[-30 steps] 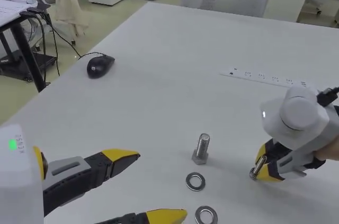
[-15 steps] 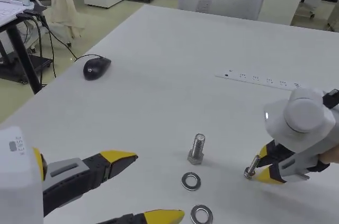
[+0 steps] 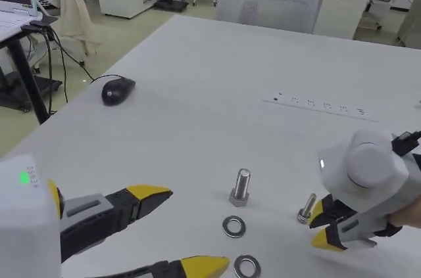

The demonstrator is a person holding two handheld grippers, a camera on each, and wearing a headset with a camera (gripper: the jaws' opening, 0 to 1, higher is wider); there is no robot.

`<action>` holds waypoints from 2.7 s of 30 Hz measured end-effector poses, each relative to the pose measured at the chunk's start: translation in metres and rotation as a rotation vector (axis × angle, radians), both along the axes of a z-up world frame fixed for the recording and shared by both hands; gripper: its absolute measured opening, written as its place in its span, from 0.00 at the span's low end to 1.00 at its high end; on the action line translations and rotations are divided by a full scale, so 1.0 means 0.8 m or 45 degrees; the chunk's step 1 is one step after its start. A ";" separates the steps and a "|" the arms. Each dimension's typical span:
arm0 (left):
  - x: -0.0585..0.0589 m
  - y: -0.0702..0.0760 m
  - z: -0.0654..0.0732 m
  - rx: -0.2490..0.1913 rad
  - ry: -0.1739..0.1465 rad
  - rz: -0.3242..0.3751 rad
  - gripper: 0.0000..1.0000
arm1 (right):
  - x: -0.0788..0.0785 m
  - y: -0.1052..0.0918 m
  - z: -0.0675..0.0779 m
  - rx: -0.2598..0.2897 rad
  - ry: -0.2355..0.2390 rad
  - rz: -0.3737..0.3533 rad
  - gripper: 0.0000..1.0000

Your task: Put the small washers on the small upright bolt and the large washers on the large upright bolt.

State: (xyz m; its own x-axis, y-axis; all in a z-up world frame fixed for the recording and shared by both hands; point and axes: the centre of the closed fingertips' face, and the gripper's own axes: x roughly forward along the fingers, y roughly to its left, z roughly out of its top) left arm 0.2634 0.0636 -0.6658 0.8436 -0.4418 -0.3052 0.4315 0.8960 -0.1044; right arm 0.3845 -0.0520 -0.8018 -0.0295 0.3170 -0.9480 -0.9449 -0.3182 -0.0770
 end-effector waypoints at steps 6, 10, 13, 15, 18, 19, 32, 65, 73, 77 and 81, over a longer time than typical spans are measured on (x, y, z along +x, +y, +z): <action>0.000 -0.002 0.001 -0.001 -0.009 -0.008 0.54 | -0.020 0.012 -0.005 0.010 0.017 0.044 0.16; 0.001 0.000 0.002 -0.002 -0.011 -0.002 0.54 | -0.032 0.023 -0.009 0.014 0.037 0.077 0.16; 0.001 -0.001 0.001 -0.003 -0.010 -0.004 0.54 | -0.042 0.033 -0.012 0.020 0.052 0.102 0.17; 0.002 -0.001 0.002 -0.009 -0.012 0.001 0.54 | -0.047 0.038 -0.014 0.019 0.058 0.126 0.17; 0.002 -0.001 0.001 -0.009 -0.009 0.004 0.54 | -0.054 0.046 -0.016 0.021 0.072 0.150 0.18; 0.003 0.000 0.001 -0.009 -0.010 0.004 0.54 | -0.058 0.048 -0.018 0.016 0.076 0.170 0.18; 0.001 0.003 0.002 -0.011 -0.012 0.031 0.54 | -0.077 0.072 -0.027 0.034 0.085 0.289 0.24; 0.000 0.008 0.002 -0.019 -0.019 0.053 0.54 | -0.090 0.087 -0.028 0.014 0.105 0.355 0.23; 0.000 0.009 0.002 -0.014 -0.017 0.052 0.54 | -0.088 0.087 -0.027 0.015 0.098 0.329 0.22; -0.001 0.010 0.002 -0.014 -0.017 0.051 0.54 | -0.085 0.086 -0.023 0.017 0.092 0.328 0.22; 0.000 0.010 0.002 -0.013 -0.019 0.049 0.54 | -0.080 0.086 -0.015 0.024 0.083 0.323 0.22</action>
State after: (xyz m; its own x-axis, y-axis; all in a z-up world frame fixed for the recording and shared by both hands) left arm 0.2633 0.0718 -0.6644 0.8646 -0.4119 -0.2877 0.3981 0.9110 -0.1076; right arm 0.3206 0.0170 -0.8141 -0.1714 0.3089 -0.9355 -0.8381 -0.5448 -0.0263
